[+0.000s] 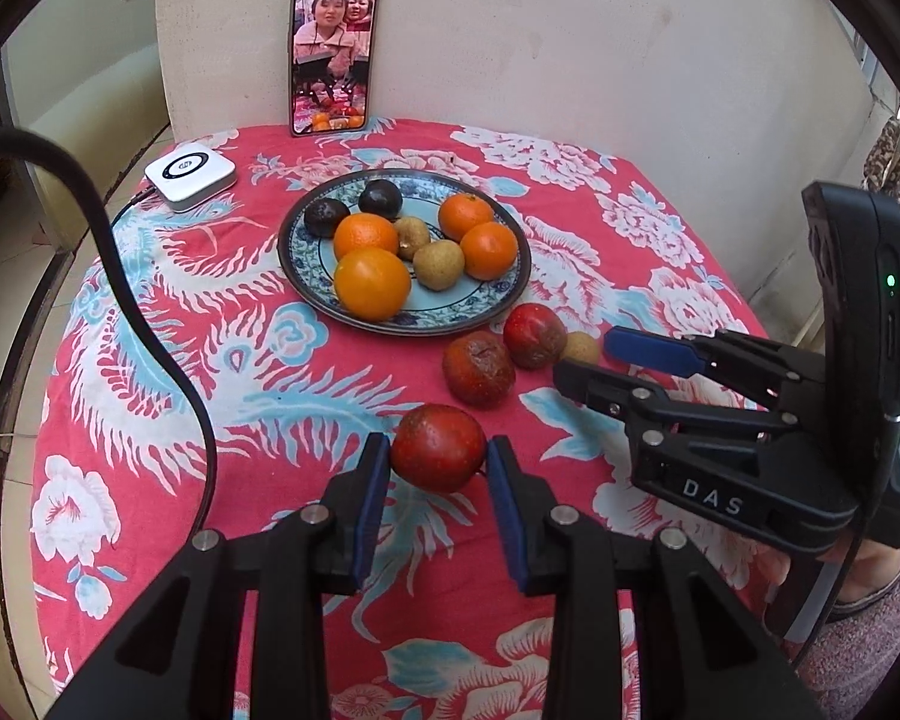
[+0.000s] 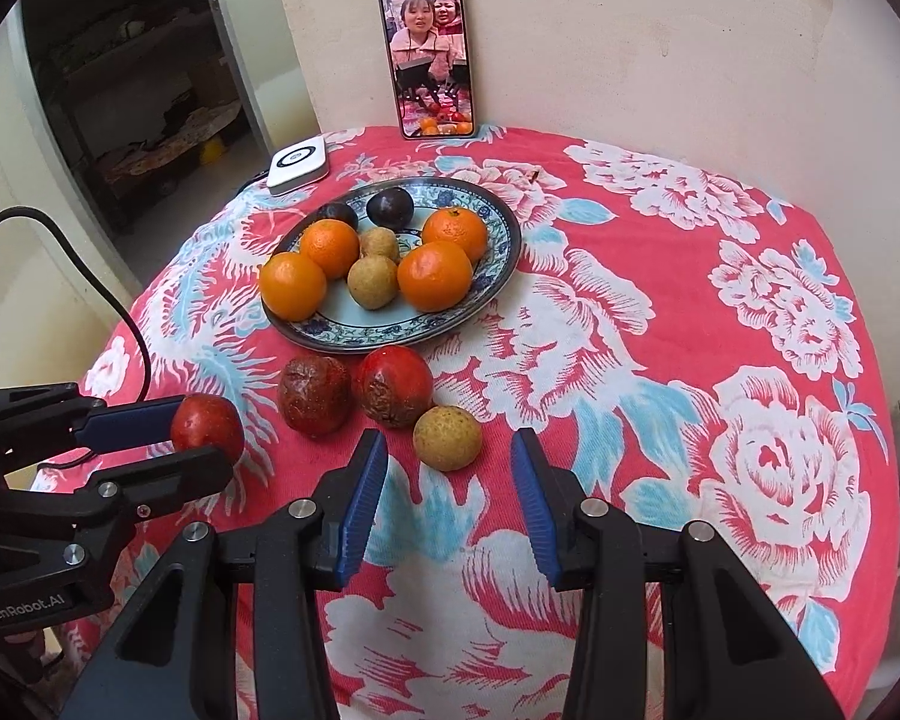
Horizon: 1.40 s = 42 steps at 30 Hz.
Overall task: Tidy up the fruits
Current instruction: 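Grasp a red fruit with the left tool while the right tool grasps a brown fruit, then carry the red fruit and the brown fruit up over the plate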
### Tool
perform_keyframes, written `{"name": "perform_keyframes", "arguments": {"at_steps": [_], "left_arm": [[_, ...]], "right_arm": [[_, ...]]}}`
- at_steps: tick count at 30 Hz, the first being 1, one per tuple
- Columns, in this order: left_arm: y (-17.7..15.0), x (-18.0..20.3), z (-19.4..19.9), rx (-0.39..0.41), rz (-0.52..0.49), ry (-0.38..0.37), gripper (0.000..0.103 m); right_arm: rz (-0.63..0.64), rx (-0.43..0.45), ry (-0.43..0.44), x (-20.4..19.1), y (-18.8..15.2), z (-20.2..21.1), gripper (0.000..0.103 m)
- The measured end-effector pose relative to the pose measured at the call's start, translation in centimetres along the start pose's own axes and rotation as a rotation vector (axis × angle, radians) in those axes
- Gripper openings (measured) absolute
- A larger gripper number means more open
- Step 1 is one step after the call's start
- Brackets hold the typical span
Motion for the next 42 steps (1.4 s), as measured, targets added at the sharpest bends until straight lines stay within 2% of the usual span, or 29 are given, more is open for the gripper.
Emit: {"name": "perform_keyframes", "arguments": {"at_steps": [7,15,18,42], "left_arm": [[0.0,-1.0,0.0,0.007,0.016,0.025,0.035],[0.0,-1.8,0.2,0.014,0.034,0.035,0.035],[0.0,-1.9,0.3,0.016,0.038,0.036,0.035],[0.4,-2.1,0.9,0.04,0.04,0.036,0.035]], "right_arm": [[-0.001,-0.003,0.004,-0.1,0.0,-0.6,0.044],[0.013,0.01,-0.013,-0.2,0.2,-0.8,0.028],[0.018,0.011,-0.016,-0.2,0.3,-0.8,0.026],[0.014,0.053,-0.002,-0.9,0.0,2.0,0.026]]}}
Point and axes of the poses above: each gripper's, at about its wrist camera, not at the fingertips, and z roughly against the way its jaws point, x to its right, y to its top, the point moved 1 cm from there along -z, roughly the way its jaws point, and after that the axes turned 5 degrees about x, right-handed, at the moved point
